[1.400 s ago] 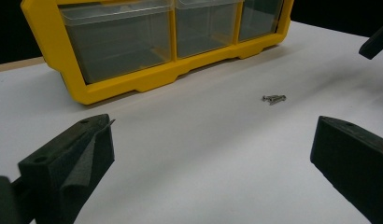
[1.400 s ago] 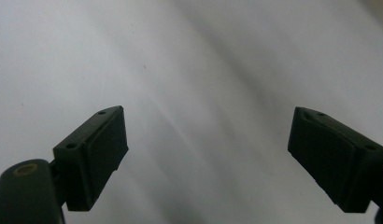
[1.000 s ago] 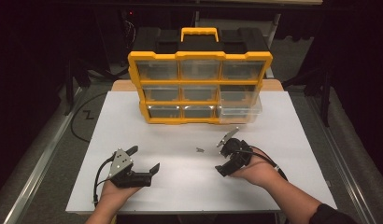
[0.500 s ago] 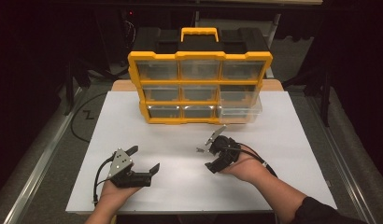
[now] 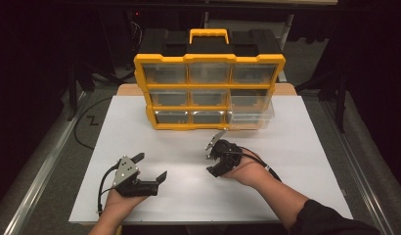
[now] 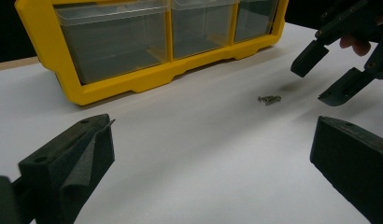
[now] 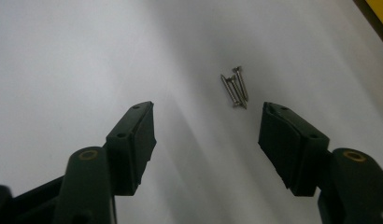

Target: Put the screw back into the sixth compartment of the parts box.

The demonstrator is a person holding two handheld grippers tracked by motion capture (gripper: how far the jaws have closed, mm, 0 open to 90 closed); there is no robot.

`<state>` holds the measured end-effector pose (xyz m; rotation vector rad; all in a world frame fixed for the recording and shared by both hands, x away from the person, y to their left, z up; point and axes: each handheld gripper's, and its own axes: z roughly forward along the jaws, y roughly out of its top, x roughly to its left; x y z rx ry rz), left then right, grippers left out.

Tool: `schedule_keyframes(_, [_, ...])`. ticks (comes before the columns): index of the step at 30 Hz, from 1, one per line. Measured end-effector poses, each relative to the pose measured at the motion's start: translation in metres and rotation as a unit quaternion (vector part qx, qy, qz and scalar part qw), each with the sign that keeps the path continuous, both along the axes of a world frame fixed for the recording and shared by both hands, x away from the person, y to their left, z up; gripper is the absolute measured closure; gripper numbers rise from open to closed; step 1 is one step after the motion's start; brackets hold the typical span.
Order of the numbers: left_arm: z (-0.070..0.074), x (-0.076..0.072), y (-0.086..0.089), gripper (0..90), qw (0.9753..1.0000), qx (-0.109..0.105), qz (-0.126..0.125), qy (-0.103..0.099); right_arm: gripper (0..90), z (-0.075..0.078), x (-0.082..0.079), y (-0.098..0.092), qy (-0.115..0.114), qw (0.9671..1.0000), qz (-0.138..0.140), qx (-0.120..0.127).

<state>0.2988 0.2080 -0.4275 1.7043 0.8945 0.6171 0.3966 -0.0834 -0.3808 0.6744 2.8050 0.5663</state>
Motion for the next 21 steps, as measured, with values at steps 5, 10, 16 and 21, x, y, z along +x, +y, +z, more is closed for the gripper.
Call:
schedule_keyframes(5, [0.001, 0.000, 0.000, 0.6, 1.0000, -0.005, -0.003, 0.000, 45.8, -0.003, 0.005, 0.005, -0.004, 1.0000, 0.008, 0.001])
schedule_keyframes(10, [0.001, 0.000, 0.001, 0.7, 1.0000, -0.004, -0.002, -0.001, 54.4, -0.005, 0.010, 0.009, -0.009, 0.9998, 0.020, 0.000])
schedule_keyframes(16, [0.002, -0.001, 0.001, 0.9, 1.0000, -0.008, -0.001, -0.004, 66.3, -0.009, 0.017, 0.011, -0.012, 0.9997, 0.023, -0.005])
schedule_keyframes(21, [0.002, -0.001, 0.002, 0.9, 0.9999, -0.009, -0.001, -0.004, 73.0, -0.014, 0.021, 0.013, -0.018, 0.9993, 0.029, -0.013])
